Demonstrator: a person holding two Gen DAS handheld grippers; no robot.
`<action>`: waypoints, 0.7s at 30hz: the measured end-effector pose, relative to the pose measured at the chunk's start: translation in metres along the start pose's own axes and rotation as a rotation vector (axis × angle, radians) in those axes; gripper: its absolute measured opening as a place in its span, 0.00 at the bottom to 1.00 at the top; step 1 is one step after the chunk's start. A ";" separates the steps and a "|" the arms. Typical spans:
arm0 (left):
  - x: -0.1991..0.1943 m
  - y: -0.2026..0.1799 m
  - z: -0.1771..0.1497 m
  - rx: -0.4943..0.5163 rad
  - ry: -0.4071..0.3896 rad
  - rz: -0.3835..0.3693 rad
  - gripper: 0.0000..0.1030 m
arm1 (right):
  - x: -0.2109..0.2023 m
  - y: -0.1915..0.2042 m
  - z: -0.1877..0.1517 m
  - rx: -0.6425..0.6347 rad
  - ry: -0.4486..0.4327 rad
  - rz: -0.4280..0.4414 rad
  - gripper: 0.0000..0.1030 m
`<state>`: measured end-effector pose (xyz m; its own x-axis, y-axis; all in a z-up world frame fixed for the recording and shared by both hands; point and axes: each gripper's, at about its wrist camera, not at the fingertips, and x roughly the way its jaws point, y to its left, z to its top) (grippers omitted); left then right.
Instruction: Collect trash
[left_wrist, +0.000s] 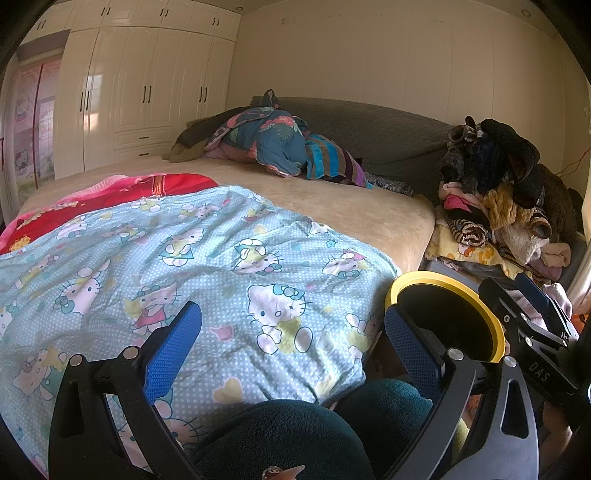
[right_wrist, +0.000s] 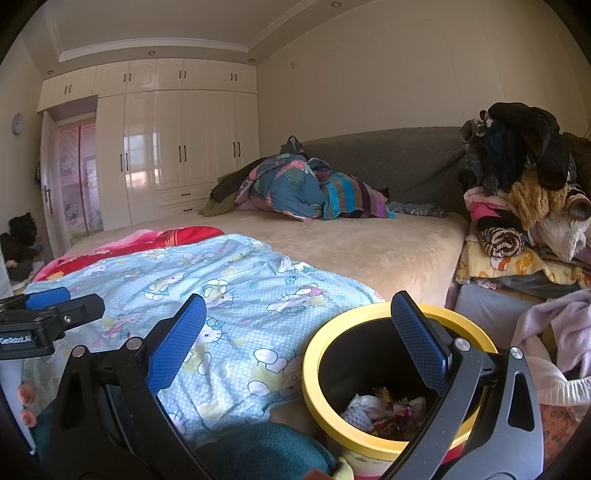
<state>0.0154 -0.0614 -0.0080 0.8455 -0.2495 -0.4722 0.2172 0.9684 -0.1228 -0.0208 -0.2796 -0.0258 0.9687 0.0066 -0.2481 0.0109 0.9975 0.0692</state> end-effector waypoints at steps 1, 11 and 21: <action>0.000 0.000 0.000 -0.001 0.000 0.001 0.94 | 0.000 0.000 0.000 0.000 0.000 0.000 0.90; -0.003 0.032 0.005 -0.088 0.003 0.056 0.94 | 0.014 0.021 0.020 -0.026 -0.010 0.055 0.90; -0.065 0.293 -0.013 -0.358 0.004 0.753 0.94 | 0.116 0.258 0.045 -0.174 0.311 0.523 0.90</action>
<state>0.0174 0.2385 -0.0249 0.7009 0.4642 -0.5415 -0.5743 0.8175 -0.0426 0.1052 -0.0250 0.0070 0.7176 0.4902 -0.4948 -0.5104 0.8534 0.1054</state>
